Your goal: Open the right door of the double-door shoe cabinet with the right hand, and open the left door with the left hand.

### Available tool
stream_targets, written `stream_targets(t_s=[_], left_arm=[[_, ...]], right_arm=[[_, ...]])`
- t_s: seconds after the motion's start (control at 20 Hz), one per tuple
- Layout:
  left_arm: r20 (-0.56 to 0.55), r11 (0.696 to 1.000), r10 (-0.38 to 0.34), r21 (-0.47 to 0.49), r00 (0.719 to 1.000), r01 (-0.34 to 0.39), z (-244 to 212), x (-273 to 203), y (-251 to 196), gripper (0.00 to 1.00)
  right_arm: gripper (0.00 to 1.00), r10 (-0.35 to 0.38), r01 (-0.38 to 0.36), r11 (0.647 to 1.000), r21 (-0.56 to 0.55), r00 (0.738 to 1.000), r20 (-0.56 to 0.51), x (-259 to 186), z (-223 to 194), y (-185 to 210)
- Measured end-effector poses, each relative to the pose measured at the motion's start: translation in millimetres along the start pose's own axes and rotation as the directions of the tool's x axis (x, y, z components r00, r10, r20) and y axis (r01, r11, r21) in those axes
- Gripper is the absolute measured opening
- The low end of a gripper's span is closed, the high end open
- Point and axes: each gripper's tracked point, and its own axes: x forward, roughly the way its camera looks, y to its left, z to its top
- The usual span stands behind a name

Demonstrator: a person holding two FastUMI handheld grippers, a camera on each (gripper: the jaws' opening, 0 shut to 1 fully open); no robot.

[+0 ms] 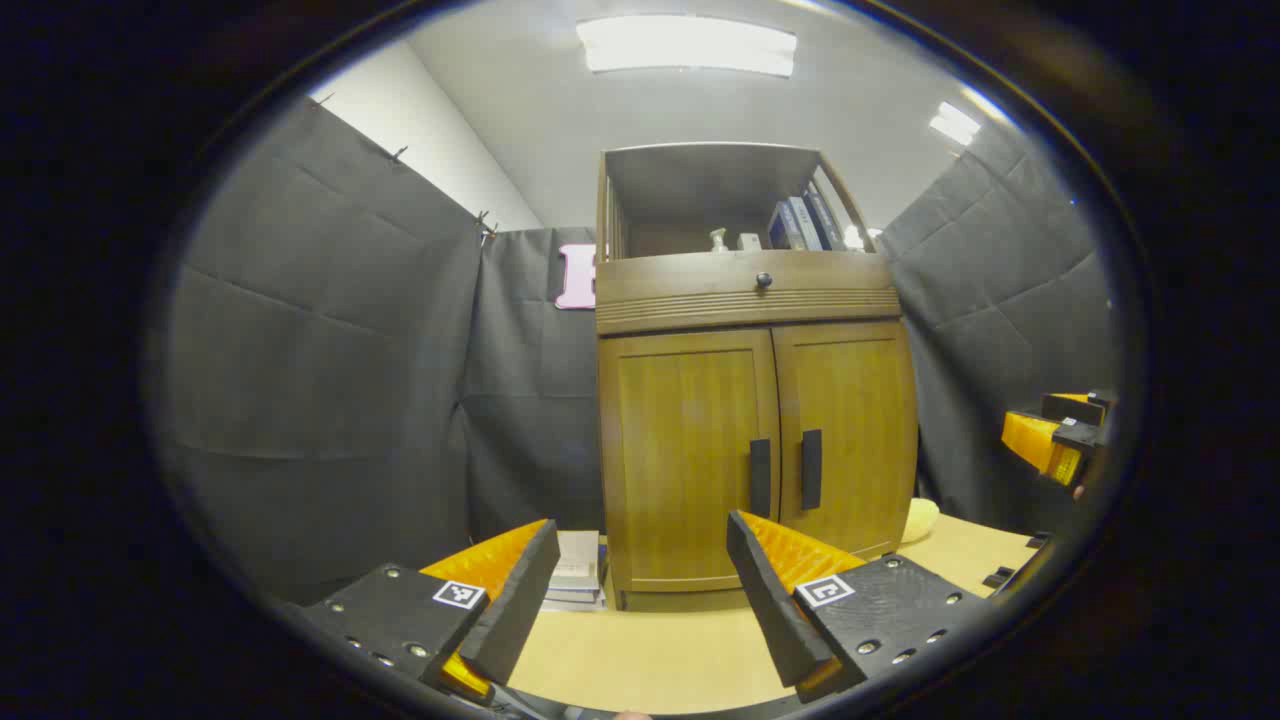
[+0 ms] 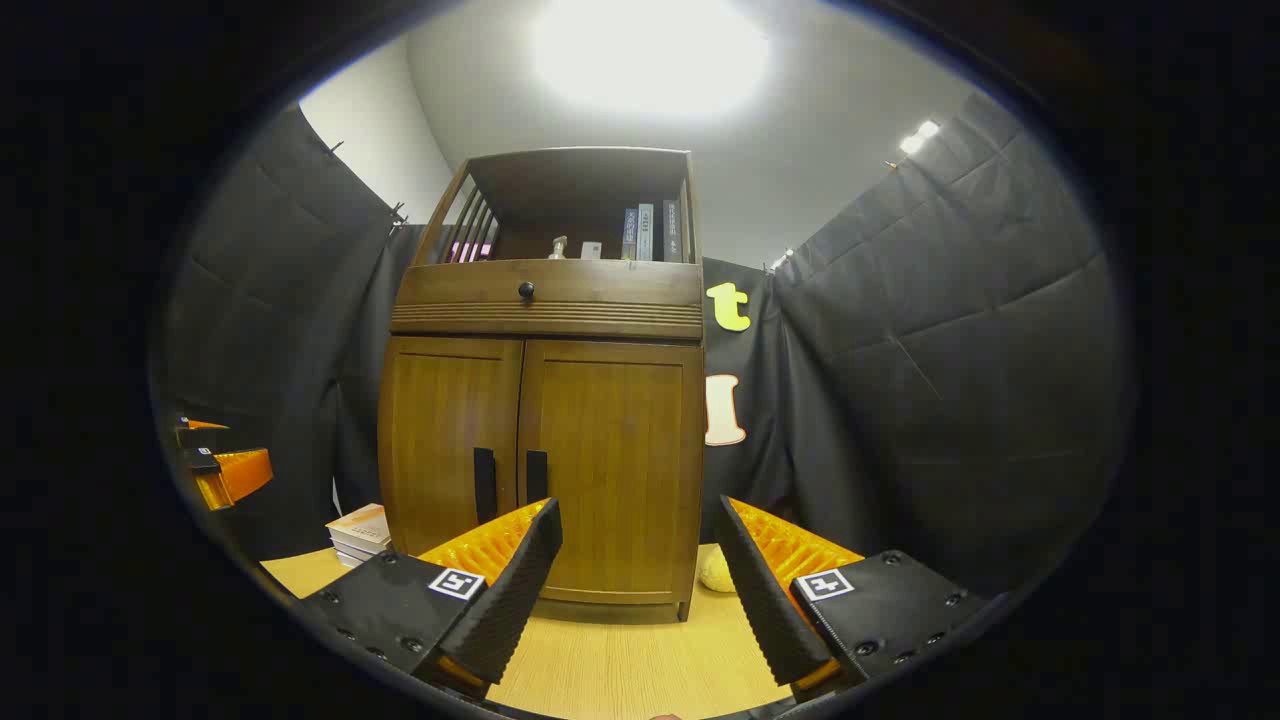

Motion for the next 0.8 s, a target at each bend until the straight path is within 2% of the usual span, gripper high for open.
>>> stream_targets(t_s=[0.8], left_arm=[[0.005, 1.000, -0.016, 0.011, 1.000, 0.016, 0.4, -3.1, -0.4, 0.97]], right_arm=[[0.96, -0.009, 0.009, 1.000, 0.005, 1.000, -0.025, -3.4, -4.7, 2.7]])
